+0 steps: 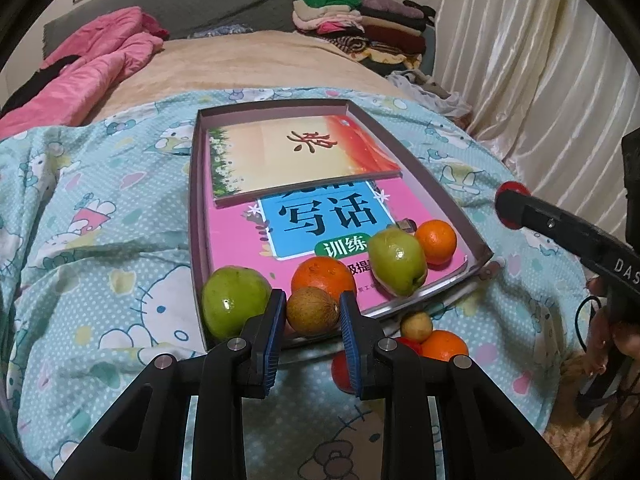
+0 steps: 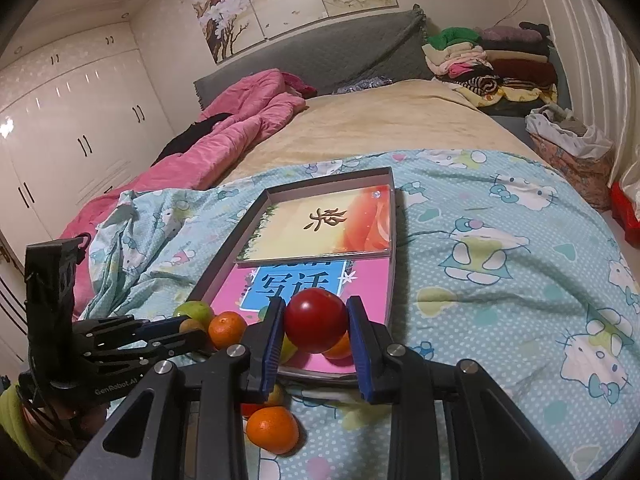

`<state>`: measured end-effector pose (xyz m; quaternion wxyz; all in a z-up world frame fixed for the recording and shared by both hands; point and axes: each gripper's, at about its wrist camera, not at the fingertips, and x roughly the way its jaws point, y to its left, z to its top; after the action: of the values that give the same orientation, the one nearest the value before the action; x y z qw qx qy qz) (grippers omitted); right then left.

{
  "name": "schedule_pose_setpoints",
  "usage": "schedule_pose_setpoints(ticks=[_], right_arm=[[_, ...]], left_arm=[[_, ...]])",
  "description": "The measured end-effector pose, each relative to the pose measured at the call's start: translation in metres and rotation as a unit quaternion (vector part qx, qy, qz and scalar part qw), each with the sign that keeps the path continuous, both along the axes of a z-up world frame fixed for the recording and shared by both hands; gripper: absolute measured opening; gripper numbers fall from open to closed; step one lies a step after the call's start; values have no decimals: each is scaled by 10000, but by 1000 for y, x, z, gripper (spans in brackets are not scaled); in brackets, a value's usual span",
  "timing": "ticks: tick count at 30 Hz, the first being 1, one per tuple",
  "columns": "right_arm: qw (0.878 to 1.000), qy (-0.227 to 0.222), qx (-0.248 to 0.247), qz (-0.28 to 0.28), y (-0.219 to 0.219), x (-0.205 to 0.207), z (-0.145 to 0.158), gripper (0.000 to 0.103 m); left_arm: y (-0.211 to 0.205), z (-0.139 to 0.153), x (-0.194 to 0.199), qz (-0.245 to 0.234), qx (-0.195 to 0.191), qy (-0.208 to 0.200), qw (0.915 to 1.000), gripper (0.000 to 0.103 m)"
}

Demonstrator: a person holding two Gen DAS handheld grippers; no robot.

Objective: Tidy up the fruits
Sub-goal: 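Lower the brown fruit with the left tool while the right lowers the tomato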

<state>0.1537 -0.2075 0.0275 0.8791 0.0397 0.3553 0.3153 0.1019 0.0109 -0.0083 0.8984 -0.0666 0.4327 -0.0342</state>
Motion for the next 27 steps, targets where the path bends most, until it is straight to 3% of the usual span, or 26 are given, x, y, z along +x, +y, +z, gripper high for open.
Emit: schedule_pose_setpoints(ticks=[9, 17, 27], right_arm=[[9996, -68, -197, -176, -3, 2, -1, 32], [9983, 46, -586, -43, 9, 3, -15, 31], [9975, 58, -700, 12, 12, 4, -20, 31]], left_arm=[[0, -3, 4, -17, -10, 34, 10000, 28], [-2, -6, 7, -38, 22, 93, 9999, 28], [-2, -7, 9, -30, 41, 97, 9999, 28]])
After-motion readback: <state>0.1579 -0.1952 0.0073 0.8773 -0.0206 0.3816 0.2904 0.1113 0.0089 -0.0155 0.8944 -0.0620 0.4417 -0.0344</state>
